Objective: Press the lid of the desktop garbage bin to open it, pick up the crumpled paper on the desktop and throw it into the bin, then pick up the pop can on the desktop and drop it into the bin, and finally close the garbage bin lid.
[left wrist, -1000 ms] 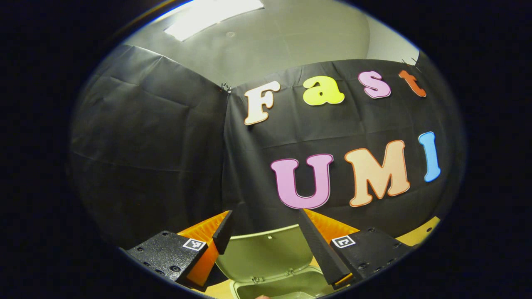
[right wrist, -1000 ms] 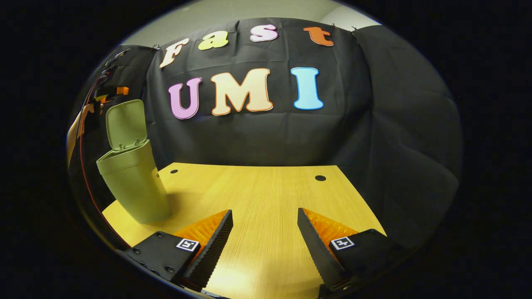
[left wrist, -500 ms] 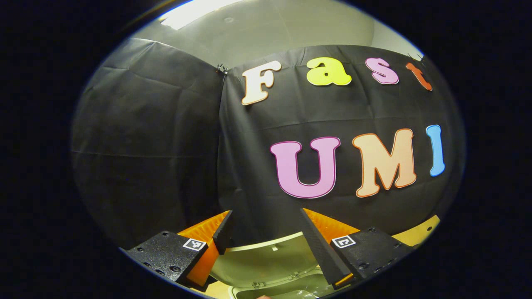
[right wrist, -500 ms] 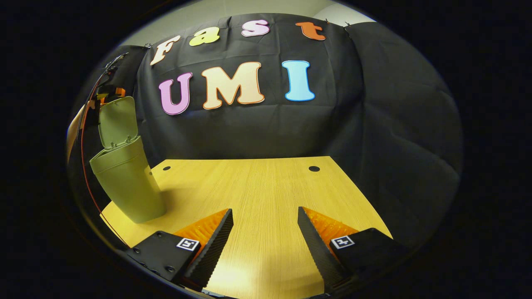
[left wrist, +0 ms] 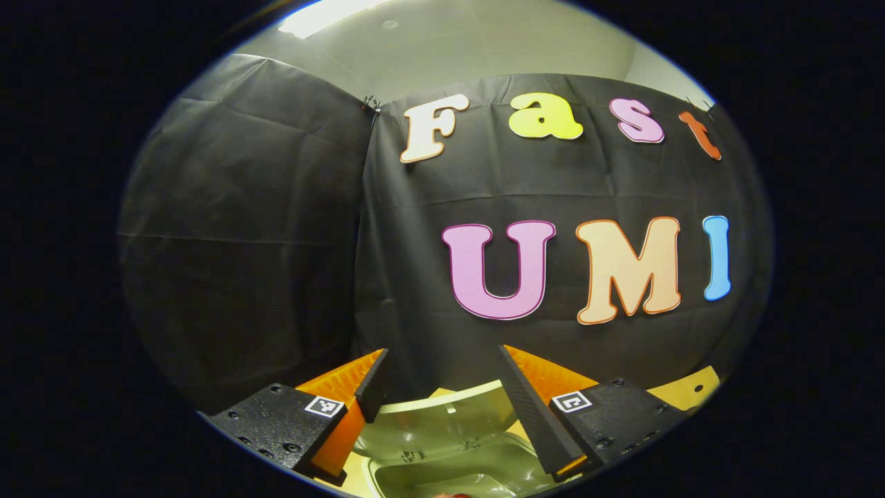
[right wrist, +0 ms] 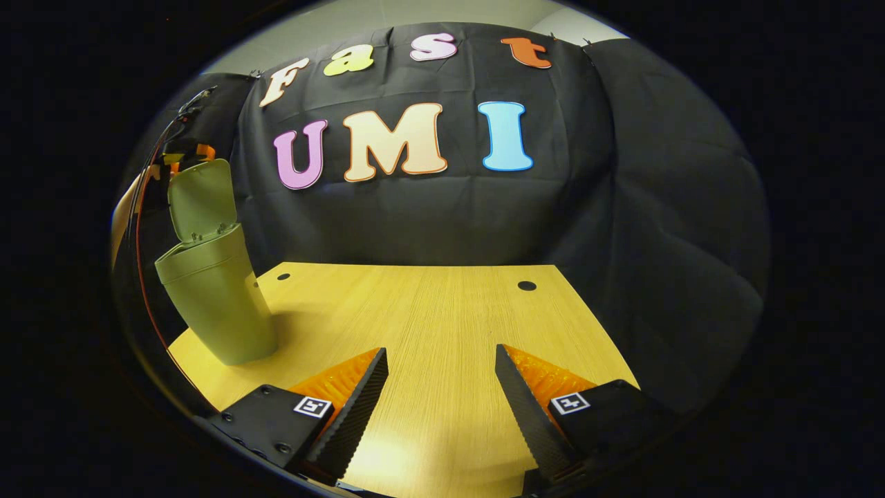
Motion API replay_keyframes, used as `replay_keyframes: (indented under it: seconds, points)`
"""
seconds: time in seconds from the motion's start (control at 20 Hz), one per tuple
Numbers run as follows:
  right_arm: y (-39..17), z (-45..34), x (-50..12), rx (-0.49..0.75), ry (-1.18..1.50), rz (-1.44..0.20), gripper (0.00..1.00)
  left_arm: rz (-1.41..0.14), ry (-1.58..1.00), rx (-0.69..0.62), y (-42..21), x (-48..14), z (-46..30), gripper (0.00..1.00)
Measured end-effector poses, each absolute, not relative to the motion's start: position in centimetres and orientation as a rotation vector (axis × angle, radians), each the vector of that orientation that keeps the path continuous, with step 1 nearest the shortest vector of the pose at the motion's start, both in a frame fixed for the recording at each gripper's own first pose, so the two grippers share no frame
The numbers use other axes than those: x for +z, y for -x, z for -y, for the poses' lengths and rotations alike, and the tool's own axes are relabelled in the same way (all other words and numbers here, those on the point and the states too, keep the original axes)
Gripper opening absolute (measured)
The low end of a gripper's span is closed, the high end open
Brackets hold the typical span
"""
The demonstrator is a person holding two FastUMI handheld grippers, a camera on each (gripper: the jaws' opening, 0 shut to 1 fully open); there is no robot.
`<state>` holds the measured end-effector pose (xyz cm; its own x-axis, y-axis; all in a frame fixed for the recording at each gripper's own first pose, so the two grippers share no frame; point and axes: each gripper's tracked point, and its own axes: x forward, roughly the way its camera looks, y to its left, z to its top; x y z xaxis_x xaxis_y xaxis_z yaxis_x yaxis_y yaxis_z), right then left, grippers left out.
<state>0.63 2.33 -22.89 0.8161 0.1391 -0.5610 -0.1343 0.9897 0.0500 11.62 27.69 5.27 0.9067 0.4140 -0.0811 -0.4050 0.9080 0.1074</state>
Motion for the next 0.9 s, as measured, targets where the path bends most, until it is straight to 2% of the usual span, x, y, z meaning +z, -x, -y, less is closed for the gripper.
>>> replay_keyframes:
  seconds: [0.4,0.45,0.5,0.9]
  points:
    - [-0.2,-1.4,-23.6,0.211,0.004,-0.611,0.99,-0.136,-0.109,0.394,-8.6,2.1,-23.7,0.94]
    - [-0.1,-1.3,-23.7,0.217,0.005,-0.615,0.99,-0.143,-0.116,0.393,-8.2,1.6,-23.3,0.99]
    - [-0.1,-1.2,-23.8,0.223,0.005,-0.618,0.99,-0.143,-0.122,0.394,-7.9,1.2,-22.9,0.94]
    - [0.5,-0.4,-24.1,0.252,0.028,-0.635,0.99,-0.213,-0.099,0.367,-5.5,-4.2,-20.1,0.93]
